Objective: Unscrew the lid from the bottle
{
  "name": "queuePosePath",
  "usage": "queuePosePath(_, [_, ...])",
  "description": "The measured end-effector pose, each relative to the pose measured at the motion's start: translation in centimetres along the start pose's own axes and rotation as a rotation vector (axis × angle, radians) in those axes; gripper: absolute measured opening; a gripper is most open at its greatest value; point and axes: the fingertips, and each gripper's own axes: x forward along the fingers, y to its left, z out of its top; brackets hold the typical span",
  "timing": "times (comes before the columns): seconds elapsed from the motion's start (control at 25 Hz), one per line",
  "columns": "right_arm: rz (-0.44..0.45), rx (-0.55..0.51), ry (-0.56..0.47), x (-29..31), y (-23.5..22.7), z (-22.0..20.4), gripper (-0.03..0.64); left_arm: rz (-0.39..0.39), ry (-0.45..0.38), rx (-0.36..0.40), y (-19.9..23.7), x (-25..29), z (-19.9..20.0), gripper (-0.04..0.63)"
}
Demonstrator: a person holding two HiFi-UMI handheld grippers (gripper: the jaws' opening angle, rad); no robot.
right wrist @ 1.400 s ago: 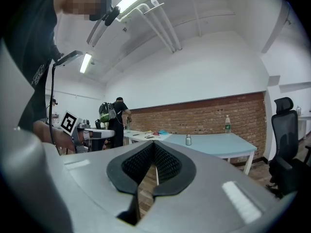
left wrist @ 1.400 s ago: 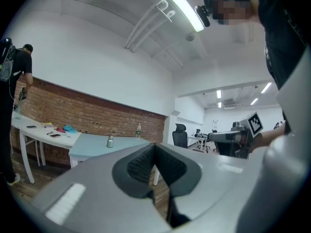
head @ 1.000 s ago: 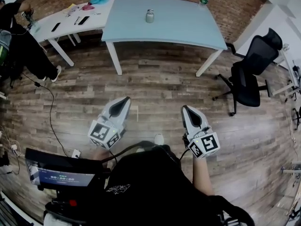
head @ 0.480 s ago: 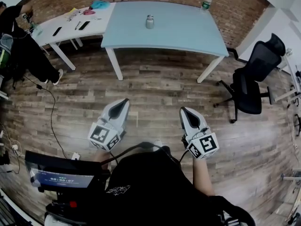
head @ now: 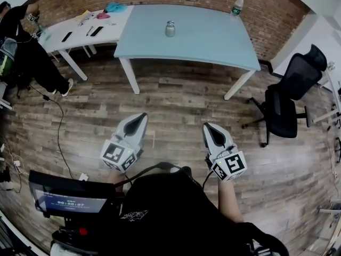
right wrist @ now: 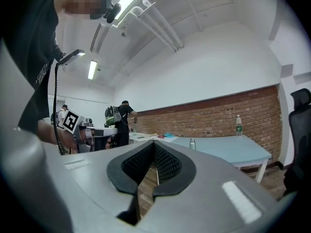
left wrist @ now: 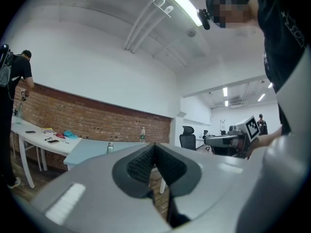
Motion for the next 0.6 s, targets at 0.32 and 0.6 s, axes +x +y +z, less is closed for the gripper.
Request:
queuePosePath(0.32, [0.019,0.001,0.011,0.2,-1.3,0.2,0.002,0.005,-0.003,-0.009,-0.3,1.2,0.2,0.000])
queuePosePath(0.6, [0.034,0.004,0.014,0.1,-2.3,0.2,0.002,0.014,0.008,-0.009,-1.0,2.0,0.0,0.000])
